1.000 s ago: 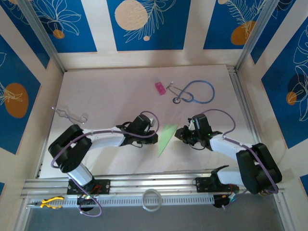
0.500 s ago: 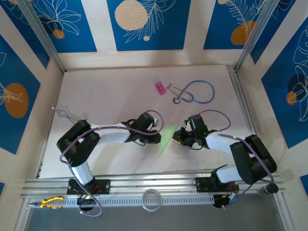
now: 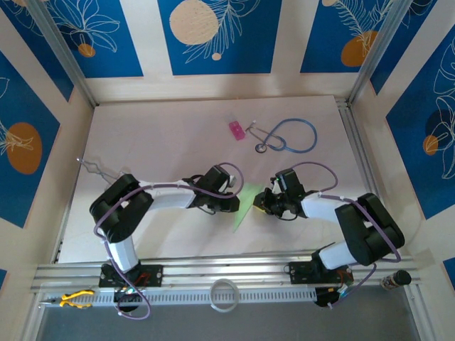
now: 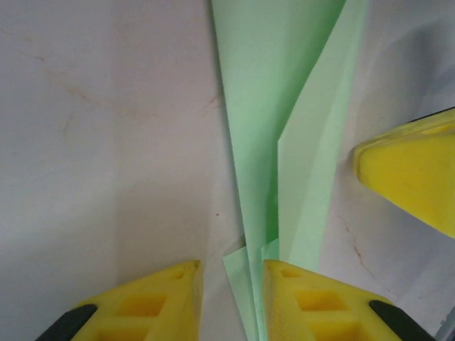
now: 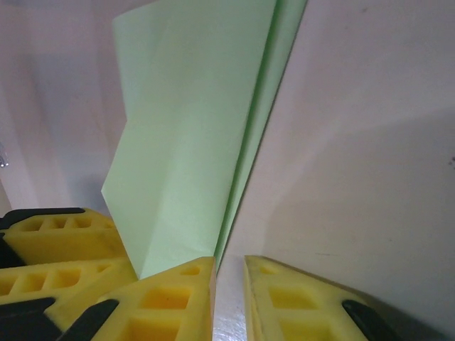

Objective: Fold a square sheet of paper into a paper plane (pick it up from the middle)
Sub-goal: Turn over a paper plane at the center of the table.

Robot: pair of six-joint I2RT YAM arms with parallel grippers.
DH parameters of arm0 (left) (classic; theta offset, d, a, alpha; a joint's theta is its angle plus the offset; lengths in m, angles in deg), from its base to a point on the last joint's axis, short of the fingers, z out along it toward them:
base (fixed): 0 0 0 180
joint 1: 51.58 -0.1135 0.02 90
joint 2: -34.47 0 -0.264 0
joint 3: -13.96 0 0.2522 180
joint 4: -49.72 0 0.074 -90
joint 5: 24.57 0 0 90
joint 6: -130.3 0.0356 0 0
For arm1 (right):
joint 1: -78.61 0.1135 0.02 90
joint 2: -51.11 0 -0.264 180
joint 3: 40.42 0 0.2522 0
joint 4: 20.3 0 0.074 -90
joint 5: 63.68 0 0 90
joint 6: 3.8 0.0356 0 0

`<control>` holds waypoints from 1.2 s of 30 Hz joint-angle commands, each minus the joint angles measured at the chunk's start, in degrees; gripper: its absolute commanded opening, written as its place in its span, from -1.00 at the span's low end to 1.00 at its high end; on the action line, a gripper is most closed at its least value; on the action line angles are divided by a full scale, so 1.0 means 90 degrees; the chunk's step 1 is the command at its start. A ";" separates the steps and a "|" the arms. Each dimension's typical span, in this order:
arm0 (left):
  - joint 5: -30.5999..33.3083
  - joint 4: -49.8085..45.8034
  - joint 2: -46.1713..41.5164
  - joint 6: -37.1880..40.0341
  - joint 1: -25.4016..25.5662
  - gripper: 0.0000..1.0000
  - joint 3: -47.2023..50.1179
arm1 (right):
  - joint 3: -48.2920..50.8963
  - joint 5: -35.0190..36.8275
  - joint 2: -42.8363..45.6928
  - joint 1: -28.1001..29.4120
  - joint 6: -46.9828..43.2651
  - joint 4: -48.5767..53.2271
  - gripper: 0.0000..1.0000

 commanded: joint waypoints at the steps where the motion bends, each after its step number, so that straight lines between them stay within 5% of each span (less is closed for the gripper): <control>1: -0.0321 0.0153 0.0139 0.0130 -0.0049 -0.40 -0.0152 | -0.0161 -0.0164 -0.0125 0.0058 0.0059 -0.0066 -0.63; 24: -0.0828 0.0499 0.0320 -0.0109 -0.0049 -0.26 -0.0113 | -0.0197 -0.0255 -0.0541 0.0096 0.0064 -0.0226 -0.63; 36: 0.0169 0.0268 -0.0348 -0.0118 -0.0104 -0.28 0.0212 | -0.0171 -0.0048 -0.0394 0.0107 0.0097 -0.0115 -0.63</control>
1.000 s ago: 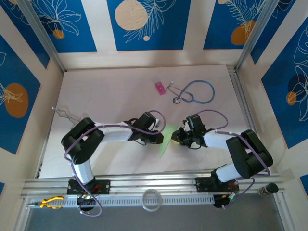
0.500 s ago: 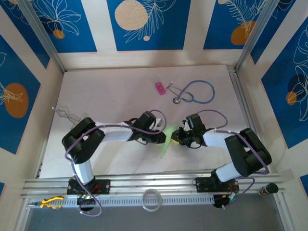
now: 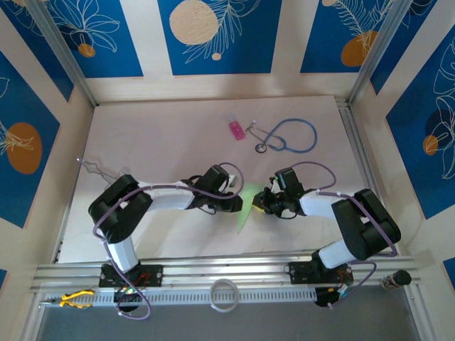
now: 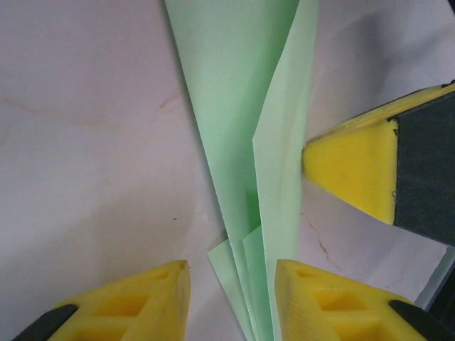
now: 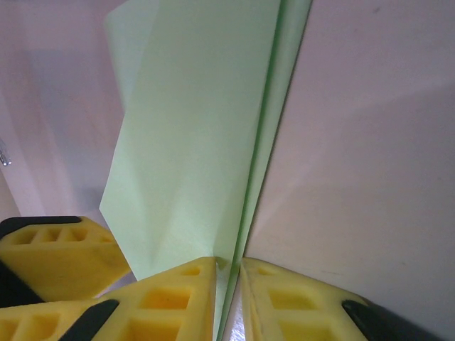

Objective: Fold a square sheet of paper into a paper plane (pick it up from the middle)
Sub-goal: Turn over a paper plane at the center of the table.

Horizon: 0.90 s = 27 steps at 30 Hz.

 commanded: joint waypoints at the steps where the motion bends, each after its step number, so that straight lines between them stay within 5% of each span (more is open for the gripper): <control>1: 0.0362 -0.0147 -0.0187 -0.0080 -0.0111 -0.30 0.0045 | -0.0057 0.0155 -0.0100 0.0123 0.0040 -0.0011 -0.63; 18: -0.0917 -0.0113 0.0298 -0.0703 -0.0144 -0.46 -0.0121 | -0.0094 0.0085 -0.0224 0.0146 0.0049 -0.0071 -0.63; 27: -0.0686 -0.0678 0.0565 -0.0474 -0.0076 -0.50 -0.0336 | -0.0123 0.0012 -0.0370 0.0155 0.0040 -0.0150 -0.63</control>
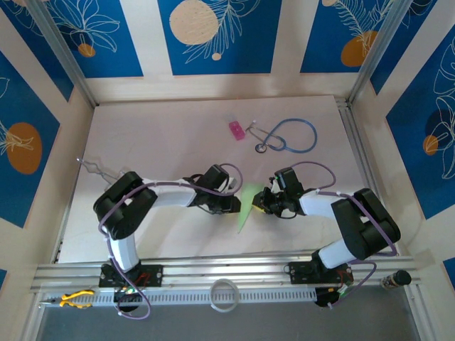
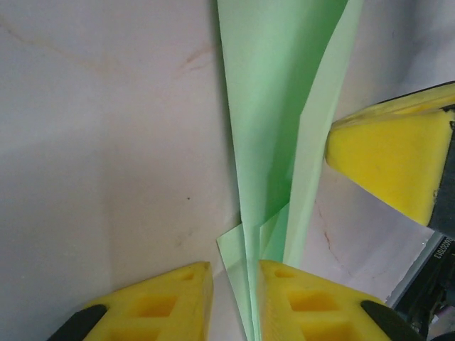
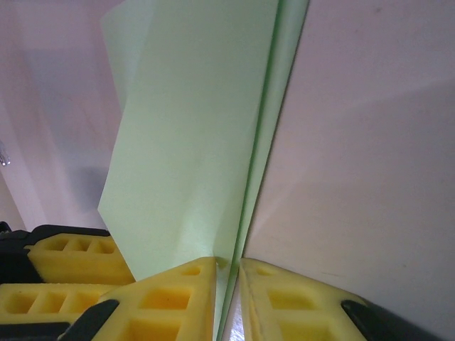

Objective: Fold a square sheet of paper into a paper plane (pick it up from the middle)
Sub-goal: Turn over a paper plane at the center of the table.

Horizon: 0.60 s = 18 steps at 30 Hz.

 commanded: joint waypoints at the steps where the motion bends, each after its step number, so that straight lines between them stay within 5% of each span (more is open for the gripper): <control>1: 0.0045 -0.0390 0.0196 0.0111 0.0032 -0.50 -0.0157 | -0.0080 0.0031 -0.0324 0.0150 0.0038 -0.0187 -0.63; 18: -0.0583 0.0486 0.0279 -0.0097 0.0075 -0.46 -0.0084 | -0.0100 0.0022 -0.0363 0.0198 0.0041 -0.0198 -0.63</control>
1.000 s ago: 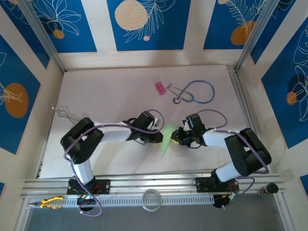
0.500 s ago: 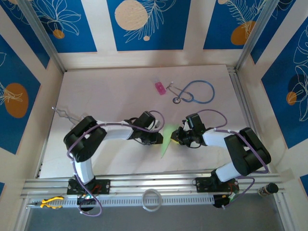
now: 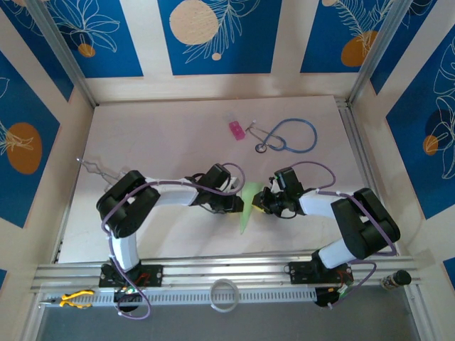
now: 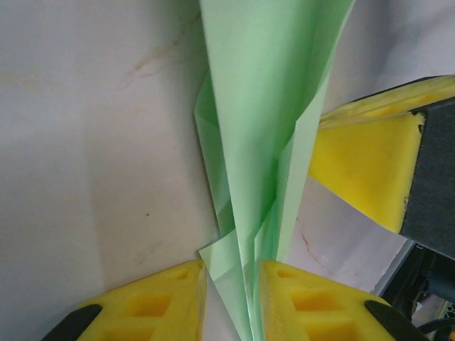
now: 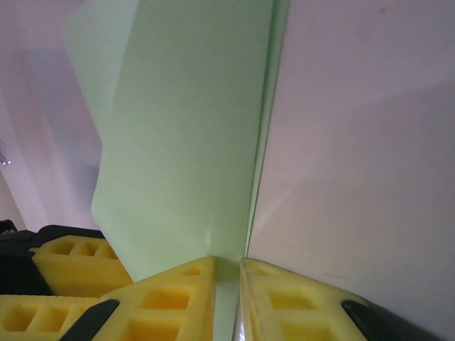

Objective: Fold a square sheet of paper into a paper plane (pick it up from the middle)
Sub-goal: Turn over a paper plane at the center of the table.

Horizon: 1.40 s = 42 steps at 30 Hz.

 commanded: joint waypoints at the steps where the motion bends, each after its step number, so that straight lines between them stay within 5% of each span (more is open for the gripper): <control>1: -0.0276 0.0346 0.0109 -0.0134 0.0034 -0.45 0.0044 | -0.0088 0.0039 -0.0349 0.0196 0.0045 -0.0201 -0.63; 15: -0.0406 0.0714 0.0147 -0.0331 0.0036 -0.42 0.0162 | -0.0105 -0.0010 -0.0486 0.0216 0.0046 -0.0259 -0.63; 42: -0.0654 0.1066 0.0151 -0.0469 0.0039 -0.82 0.0228 | -0.0161 0.0016 -0.0424 0.0216 0.0038 -0.0177 -0.63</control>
